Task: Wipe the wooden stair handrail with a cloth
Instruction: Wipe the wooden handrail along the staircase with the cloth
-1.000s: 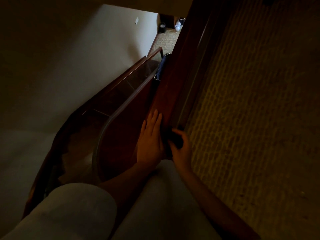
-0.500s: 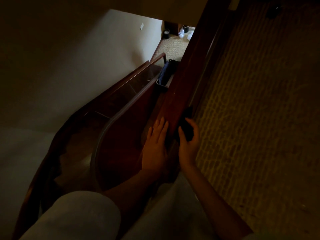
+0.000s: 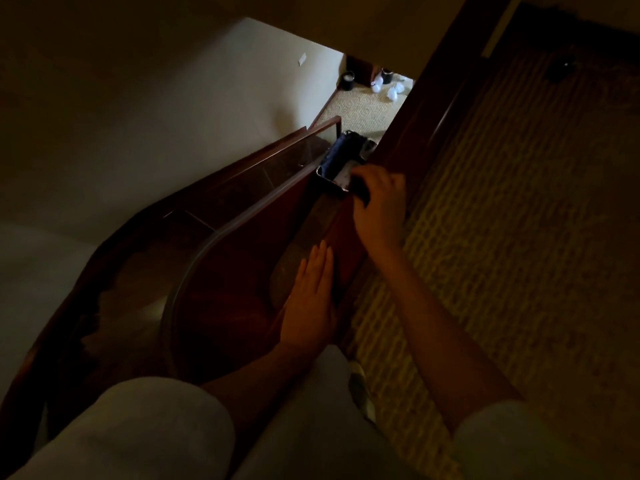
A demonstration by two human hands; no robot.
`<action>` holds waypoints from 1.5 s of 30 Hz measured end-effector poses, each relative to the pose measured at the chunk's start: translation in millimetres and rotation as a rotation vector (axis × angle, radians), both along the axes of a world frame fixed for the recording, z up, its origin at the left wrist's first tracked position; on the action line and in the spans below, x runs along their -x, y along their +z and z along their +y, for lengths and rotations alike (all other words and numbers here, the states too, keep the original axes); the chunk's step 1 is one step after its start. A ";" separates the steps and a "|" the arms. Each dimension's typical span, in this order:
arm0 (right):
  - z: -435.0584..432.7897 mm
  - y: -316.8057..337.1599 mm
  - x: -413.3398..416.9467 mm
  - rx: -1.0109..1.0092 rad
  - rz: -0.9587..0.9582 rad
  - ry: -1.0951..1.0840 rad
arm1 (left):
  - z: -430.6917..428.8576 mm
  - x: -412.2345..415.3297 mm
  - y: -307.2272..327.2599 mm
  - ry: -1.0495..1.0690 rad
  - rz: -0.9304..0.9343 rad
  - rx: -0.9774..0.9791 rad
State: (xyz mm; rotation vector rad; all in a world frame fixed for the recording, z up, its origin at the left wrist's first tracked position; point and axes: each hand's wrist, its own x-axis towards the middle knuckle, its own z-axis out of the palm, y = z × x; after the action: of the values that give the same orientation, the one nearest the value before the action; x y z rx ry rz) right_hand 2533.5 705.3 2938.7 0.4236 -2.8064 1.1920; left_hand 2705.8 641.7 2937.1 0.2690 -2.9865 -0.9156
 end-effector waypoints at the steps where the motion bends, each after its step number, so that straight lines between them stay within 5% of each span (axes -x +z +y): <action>1: -1.8 2.2 6.8 0.030 -0.037 -0.055 | 0.2 -0.9 -0.9 0.010 0.011 -0.009; 8: 41.3 -26.8 -64.0 -0.030 0.127 0.477 | -0.4 -2.3 -3.1 0.110 0.058 -0.125; 15: 12.9 -19.8 -6.4 0.053 -0.003 0.023 | -0.6 -3.9 1.4 0.148 0.091 -0.176; 21: 8.2 -25.8 -122.7 0.318 -0.050 -0.050 | -2.3 -7.4 4.2 0.181 0.146 -0.279; 24: -8.4 -25.8 -182.9 0.556 -0.125 -0.360 | -3.2 -25.8 1.4 0.180 0.122 -0.289; 29: -16.5 -29.4 -275.1 0.789 -0.410 -0.551 | -20.9 -97.8 -1.0 -0.197 0.141 -0.036; 35: -13.1 -23.1 -386.6 0.694 -0.428 -0.404 | -49.3 -171.7 -4.0 -0.217 0.072 -0.082; 41: -16.5 -14.3 -278.2 0.517 -0.263 -0.277 | -69.2 -228.6 -3.2 -0.218 0.024 0.030; 45: -16.0 -5.1 -230.8 0.072 -0.142 -0.009 | -59.9 -256.1 2.6 -0.047 0.139 -0.065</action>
State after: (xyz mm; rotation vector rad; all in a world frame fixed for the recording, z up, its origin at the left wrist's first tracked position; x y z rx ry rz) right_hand 2764.3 689.3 2933.6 0.3341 -2.8670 1.3685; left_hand 2961.9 581.8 2939.7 0.1300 -2.8513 -0.9938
